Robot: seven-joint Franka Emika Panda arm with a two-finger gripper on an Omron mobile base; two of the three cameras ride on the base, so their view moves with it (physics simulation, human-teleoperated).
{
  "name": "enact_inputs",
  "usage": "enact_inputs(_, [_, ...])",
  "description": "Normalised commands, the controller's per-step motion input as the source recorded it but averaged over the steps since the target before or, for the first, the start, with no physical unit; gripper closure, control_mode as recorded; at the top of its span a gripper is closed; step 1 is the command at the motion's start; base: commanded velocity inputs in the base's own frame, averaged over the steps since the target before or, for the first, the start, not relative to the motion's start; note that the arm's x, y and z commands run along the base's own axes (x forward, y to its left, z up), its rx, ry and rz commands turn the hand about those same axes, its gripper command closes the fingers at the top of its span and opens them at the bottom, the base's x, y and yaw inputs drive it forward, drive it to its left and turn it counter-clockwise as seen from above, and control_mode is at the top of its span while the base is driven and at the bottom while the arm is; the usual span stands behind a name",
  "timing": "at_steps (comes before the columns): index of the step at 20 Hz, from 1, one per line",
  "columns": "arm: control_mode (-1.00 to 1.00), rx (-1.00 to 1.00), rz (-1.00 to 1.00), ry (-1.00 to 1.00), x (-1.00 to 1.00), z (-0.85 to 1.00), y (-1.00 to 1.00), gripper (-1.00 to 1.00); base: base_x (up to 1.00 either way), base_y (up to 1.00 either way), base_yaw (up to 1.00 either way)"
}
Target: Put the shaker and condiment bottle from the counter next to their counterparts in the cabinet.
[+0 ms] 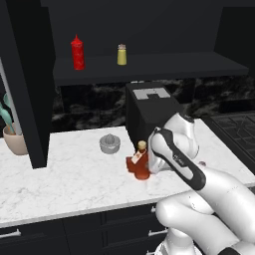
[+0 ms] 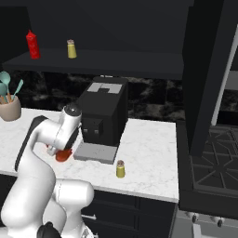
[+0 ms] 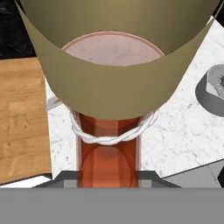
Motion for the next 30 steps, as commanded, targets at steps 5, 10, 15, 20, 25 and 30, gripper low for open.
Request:
enact_inputs(5, [-1.00,0.00,-0.12,0.00,0.00,0.60,0.19,1.00,0.00,0.00,0.00])
enact_inputs(10, [-1.00,0.01,-0.12,0.00,0.00,0.61,0.07,1.00,0.00,0.00,0.00])
enact_inputs(15, [-1.00,0.05,-0.11,0.00,0.00,0.61,0.07,1.00,0.00,0.00,0.00])
enact_inputs(20, [-1.00,0.07,-0.11,0.00,0.00,0.60,0.05,1.00,0.00,0.00,0.00])
enact_inputs(25, [-1.00,0.06,-0.11,0.00,-0.01,0.58,0.03,1.00,0.00,0.00,0.00])
enact_inputs(30, [-1.00,0.06,-0.10,0.00,-0.02,0.56,0.00,1.00,0.00,0.00,0.00])
